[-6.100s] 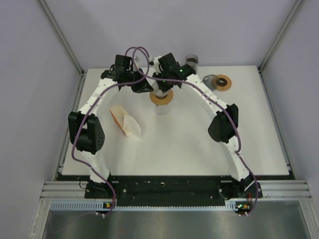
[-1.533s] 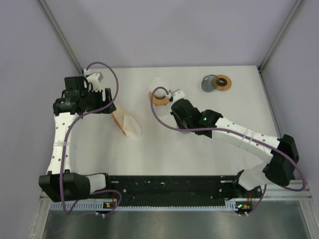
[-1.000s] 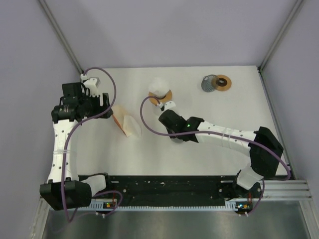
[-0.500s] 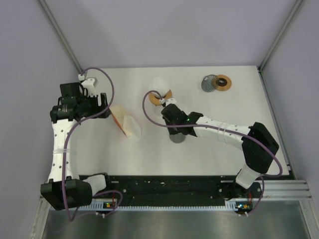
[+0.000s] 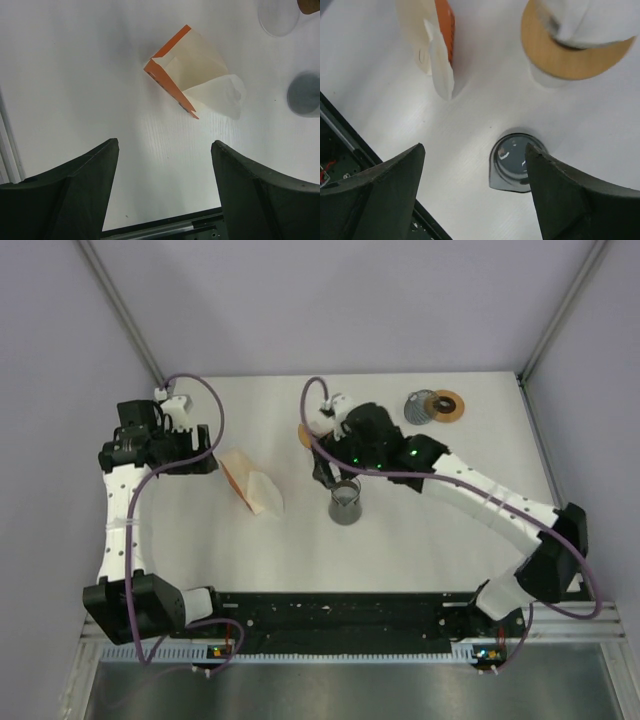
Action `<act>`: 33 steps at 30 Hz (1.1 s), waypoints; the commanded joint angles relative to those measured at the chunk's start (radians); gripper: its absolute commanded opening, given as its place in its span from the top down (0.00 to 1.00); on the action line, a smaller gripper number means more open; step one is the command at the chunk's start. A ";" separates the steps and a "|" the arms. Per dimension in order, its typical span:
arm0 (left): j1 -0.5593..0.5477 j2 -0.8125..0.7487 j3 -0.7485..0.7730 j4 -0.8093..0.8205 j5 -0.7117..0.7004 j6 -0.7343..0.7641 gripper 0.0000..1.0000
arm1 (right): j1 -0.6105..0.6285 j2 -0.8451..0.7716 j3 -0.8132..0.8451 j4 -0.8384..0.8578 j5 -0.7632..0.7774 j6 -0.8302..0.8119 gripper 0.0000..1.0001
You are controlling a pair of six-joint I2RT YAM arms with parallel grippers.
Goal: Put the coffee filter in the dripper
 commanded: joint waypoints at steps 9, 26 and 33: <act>0.012 0.134 0.257 -0.049 -0.063 0.035 0.20 | -0.649 -0.102 0.070 0.120 -0.138 0.000 0.26; 0.015 0.200 0.302 -0.037 -0.197 0.030 0.21 | -0.780 0.594 0.533 0.275 -0.060 0.265 0.30; 0.015 0.252 0.331 -0.050 -0.209 0.026 0.21 | -0.757 0.673 0.497 0.311 -0.020 0.324 0.30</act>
